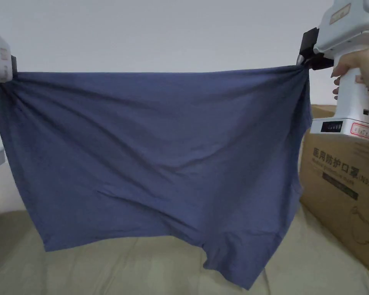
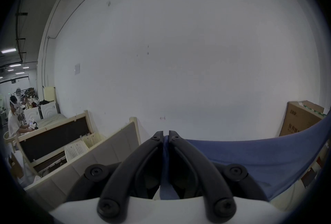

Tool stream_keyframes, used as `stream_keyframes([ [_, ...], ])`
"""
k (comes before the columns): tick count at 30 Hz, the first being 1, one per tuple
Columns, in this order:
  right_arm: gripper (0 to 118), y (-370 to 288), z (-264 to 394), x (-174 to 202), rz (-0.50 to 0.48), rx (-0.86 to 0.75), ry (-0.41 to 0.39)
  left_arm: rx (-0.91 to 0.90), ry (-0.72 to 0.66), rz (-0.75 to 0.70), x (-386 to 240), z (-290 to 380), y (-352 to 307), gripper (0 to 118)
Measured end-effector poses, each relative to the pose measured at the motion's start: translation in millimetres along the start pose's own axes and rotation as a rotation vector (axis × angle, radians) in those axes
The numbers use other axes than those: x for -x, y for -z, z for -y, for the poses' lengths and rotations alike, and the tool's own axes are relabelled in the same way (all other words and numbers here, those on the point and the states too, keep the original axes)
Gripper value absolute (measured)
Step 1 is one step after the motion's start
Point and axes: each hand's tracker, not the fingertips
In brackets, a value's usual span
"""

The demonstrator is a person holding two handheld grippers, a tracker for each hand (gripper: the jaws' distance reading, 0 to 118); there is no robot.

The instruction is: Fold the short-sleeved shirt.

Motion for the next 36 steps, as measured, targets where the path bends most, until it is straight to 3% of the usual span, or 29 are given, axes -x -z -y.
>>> stream_keyframes([
  [6, 5, 70.4, 89.2, -11.5, 0.04, 0.2, -0.022, 0.217, 0.094, -0.017, -21.0, 112.1, 52.2, 4],
  [13, 5, 169.6, 243.9, -43.5, 0.139, 0.475, 0.012, 0.505, 0.144, -0.031, -58.7, 286.1, 102.7, 4],
  [17, 5, 204.4, 336.2, -63.3, 0.2, 0.65, -0.015, 0.659, 0.201, -0.041, -72.6, 372.5, 111.3, 4],
  [20, 5, 212.3, 389.7, -80.3, 0.218, 0.736, 0.04, 0.737, 0.208, -0.057, -69.0, 416.5, 112.8, 4],
  [28, 5, 190.2, 408.6, -103.4, 0.205, 0.761, 0.077, 0.752, 0.198, -0.019, -48.3, 427.5, 98.4, 4],
  [36, 5, 88.6, 371.2, -101.9, 0.122, 0.675, 0.03, 0.68, 0.231, 0.079, -16.5, 394.5, 13.3, 4],
])
